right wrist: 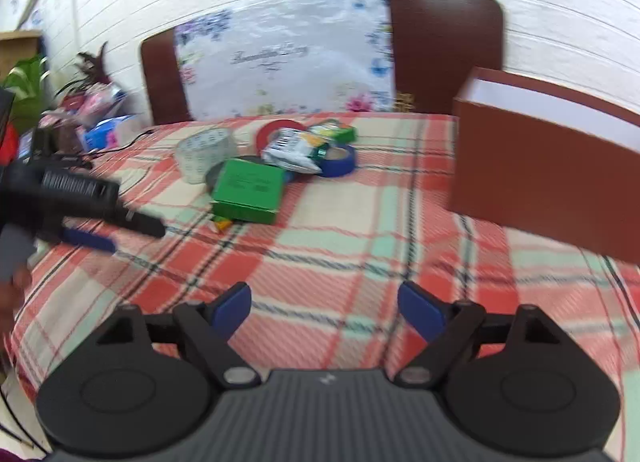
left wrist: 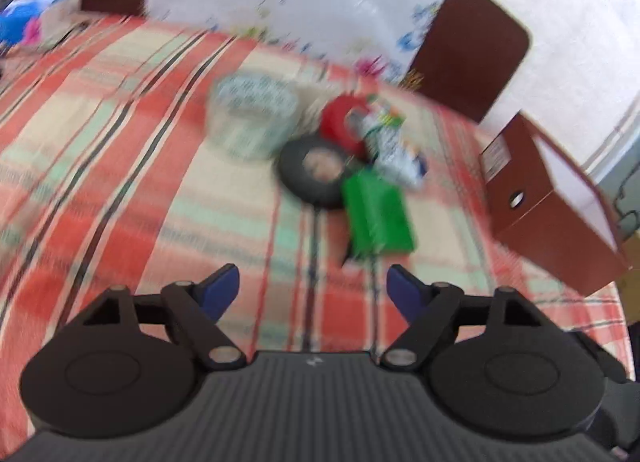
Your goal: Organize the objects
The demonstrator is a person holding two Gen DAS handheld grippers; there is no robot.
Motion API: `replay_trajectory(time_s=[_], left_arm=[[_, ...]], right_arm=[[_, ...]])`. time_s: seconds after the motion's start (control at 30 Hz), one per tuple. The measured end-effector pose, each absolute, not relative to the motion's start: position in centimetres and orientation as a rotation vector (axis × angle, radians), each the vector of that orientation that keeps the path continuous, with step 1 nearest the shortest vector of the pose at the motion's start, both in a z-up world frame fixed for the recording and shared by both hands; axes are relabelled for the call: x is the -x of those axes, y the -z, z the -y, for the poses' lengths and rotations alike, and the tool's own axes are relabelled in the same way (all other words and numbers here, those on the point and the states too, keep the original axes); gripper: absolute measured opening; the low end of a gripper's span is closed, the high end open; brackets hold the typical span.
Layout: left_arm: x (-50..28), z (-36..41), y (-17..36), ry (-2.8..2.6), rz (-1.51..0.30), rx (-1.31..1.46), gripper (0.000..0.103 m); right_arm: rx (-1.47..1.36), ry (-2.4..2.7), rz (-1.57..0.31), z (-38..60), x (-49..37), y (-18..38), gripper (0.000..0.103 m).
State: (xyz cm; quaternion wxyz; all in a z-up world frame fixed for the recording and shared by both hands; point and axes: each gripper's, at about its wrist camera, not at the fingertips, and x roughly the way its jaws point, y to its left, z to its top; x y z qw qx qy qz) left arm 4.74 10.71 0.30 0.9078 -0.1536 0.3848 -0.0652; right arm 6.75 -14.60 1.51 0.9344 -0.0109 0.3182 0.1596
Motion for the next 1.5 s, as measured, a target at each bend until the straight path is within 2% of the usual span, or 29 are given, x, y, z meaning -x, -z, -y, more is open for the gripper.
replay_trajectory(time_s=[0.1,0.2,0.27,0.33,0.4,0.43,0.5,0.53,0.7,0.8,0.87,1.03,1.1,1.13,1.17,1.27,1.5], left_arm=[[-7.2,-9.7,-1.3,0.204,-0.776,0.306,0.073],[-9.8,-8.3,-1.0,0.243,-0.797,0.253,0.056],[-10.8,-8.4,-0.2,0.256,-0.836,0.249,0.043],[-11.5,-8.8,0.9,0.267,-0.879,0.276,0.034],[-11.9,-8.7,1.8,0.287,-0.899,0.299,0.032],[-11.7,-8.6,1.9,0.279,-0.895,0.298,0.032],[-10.7,-8.1,0.9,0.273,-0.864,0.272,0.031],[-10.2,-7.6,-0.1,0.281,-0.843,0.254,0.03],[-7.8,-2.4,-5.6,0.456,-0.689,0.166,0.03],[-7.6,3.0,-8.1,0.599,-0.616,0.1,0.03],[-7.9,6.9,-9.1,0.65,-0.582,0.044,0.029],[-10.6,15.6,-9.8,0.777,-0.551,-0.001,0.031],[-11.9,18.5,-9.5,0.751,-0.533,-0.021,0.046],[-12.7,19.6,-9.1,0.711,-0.538,-0.047,0.066],[-13.5,20.5,-8.3,0.654,-0.553,-0.07,0.07],[-14.7,19.8,-7.7,0.599,-0.612,-0.054,0.07],[-12.1,14.0,-8.7,0.511,-0.57,-0.019,0.07]], right_arm=[[0.079,-0.413,-0.632,11.0,-8.5,-2.1,0.078],[0.056,-0.458,-0.637,8.7,-11.3,-2.4,0.079],[0.037,-0.482,-0.654,7.7,-13.1,-2.2,0.083],[0.034,-0.496,-0.683,6.9,-14.7,-1.5,0.083],[0.019,-0.514,-0.732,6.0,-16.2,-0.3,0.082],[0.003,-0.519,-0.761,5.9,-16.8,0.3,0.074],[-0.033,-0.495,-0.74,6.1,-16.5,0.4,0.066],[-0.049,-0.491,-0.723,6.5,-15.9,0.1,0.066],[-0.043,-0.376,-0.486,10.0,-11.3,-3.8,0.064],[0.048,-0.248,-0.32,13.2,-9.2,-6.3,0.055],[0.106,-0.137,-0.264,15.9,-8.8,-7.1,0.051],[0.026,0.069,-0.234,25.5,-9.5,-7.7,0.05],[0.014,0.136,-0.232,28.8,-10.4,-7.3,0.052],[0.017,0.174,-0.256,30.3,-11.2,-6.9,0.068],[0.012,0.211,-0.286,31.6,-11.8,-6.5,0.08],[-0.06,0.227,-0.3,34.8,-11.3,-5.8,0.077],[-0.132,0.184,-0.229,36.0,-7.5,-5.8,0.078]])
